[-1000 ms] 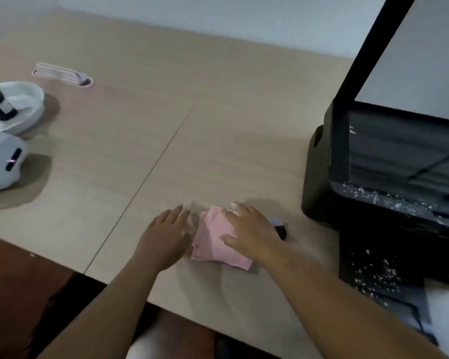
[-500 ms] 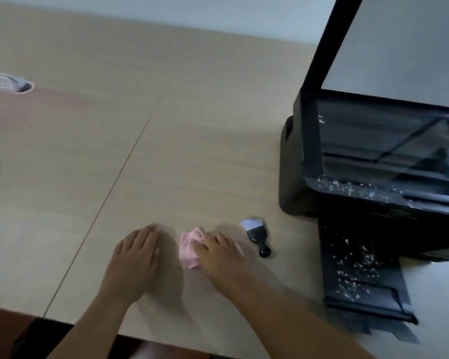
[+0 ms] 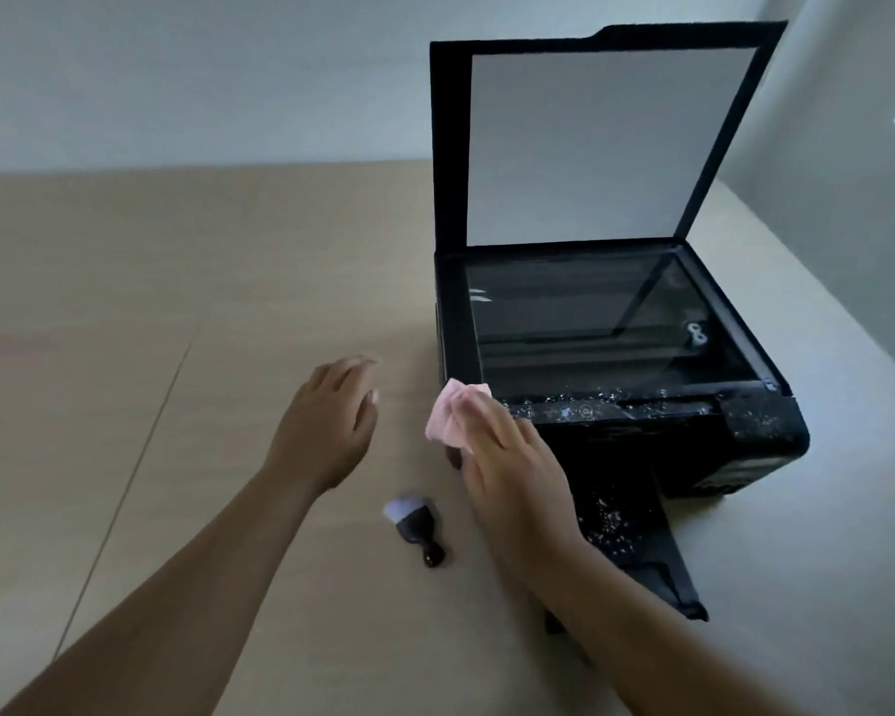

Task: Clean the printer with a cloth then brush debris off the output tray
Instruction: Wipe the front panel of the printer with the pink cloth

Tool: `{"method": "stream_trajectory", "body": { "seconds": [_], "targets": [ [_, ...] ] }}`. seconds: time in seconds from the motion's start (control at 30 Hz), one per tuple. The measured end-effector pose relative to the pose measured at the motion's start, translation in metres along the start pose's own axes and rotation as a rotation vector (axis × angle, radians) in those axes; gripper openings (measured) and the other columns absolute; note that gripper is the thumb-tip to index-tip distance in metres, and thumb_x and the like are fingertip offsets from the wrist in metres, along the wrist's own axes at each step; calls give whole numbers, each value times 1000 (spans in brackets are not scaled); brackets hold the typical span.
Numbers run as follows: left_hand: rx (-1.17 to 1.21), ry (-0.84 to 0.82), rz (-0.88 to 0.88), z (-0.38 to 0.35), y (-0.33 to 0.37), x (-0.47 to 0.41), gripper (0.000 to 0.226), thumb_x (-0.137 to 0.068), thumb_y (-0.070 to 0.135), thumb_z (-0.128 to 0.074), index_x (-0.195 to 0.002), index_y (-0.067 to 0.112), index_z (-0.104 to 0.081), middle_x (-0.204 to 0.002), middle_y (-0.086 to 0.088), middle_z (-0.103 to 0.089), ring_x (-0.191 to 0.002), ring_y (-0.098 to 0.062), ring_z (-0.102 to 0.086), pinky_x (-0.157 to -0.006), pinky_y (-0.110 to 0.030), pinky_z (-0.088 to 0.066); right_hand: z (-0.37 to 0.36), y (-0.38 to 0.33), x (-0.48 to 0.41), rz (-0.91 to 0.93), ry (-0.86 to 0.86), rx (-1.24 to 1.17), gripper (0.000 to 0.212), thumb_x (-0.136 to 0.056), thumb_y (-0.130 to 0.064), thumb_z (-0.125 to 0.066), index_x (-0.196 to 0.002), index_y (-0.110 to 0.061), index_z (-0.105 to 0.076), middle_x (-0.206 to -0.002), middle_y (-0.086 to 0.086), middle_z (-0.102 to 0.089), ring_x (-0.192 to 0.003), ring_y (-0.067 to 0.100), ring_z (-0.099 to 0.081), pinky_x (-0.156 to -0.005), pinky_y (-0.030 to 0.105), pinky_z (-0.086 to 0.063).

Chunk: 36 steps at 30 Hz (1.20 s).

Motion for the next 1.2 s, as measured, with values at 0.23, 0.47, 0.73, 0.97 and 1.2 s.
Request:
{"method": "stream_trajectory", "body": {
  "seconds": [0.23,0.47,0.73,0.97,1.2],
  "targets": [
    [54,-16,-64,-13,63,-62,42,-101,24,-41,-142,14,-46,-150,-3,-44,-139,-20,-34,-112,-35,-28,-9,41,-14,44,-29,83,38,-87,-28,-53,-122,-14,-57,-131,-1,-57,-73,26,-58,-61,37,-52],
    [20,-215,-89,-56,91,-106,51,-103,31,-37,-152,21,-31,-162,0,-23,-150,-17,-12,-121,-38,-8,7,78,-1,-44,41,55,42,-88,-32,-45,-127,-19,-53,-135,-2,-53,-72,28,-59,-56,40,-52],
    [-115,-228,-224,-77,109,-133,56,-102,40,-32,-155,23,-22,-164,-1,-12,-151,-17,-4,-121,-35,3,9,85,3,-88,109,70,39,-91,-35,-52,-128,-23,-56,-136,-3,-56,-62,26,-61,-45,35,-51],
    [-143,-220,-264,-82,109,-135,57,-101,46,-28,-155,27,-21,-165,1,-12,-151,-19,-5,-121,-37,0,-3,82,6,-288,155,19,40,-94,-46,-43,-131,-30,-49,-149,-1,-44,-78,31,-66,-53,38,-54],
    [-140,-228,-267,-83,107,-135,59,-100,50,-24,-155,30,-19,-165,4,-9,-151,-17,-3,-121,-36,1,24,132,26,-366,231,116,43,-96,-45,-39,-137,-32,-48,-151,-12,-39,-91,26,-70,-57,40,-58]
  ]
}}
Point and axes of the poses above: each hand's wrist, its own x-axis away from the middle knuckle, its own z-axis out of the back of the hand, y = z × x, the point moved 7 cm from there along -x, towards the middle knuckle
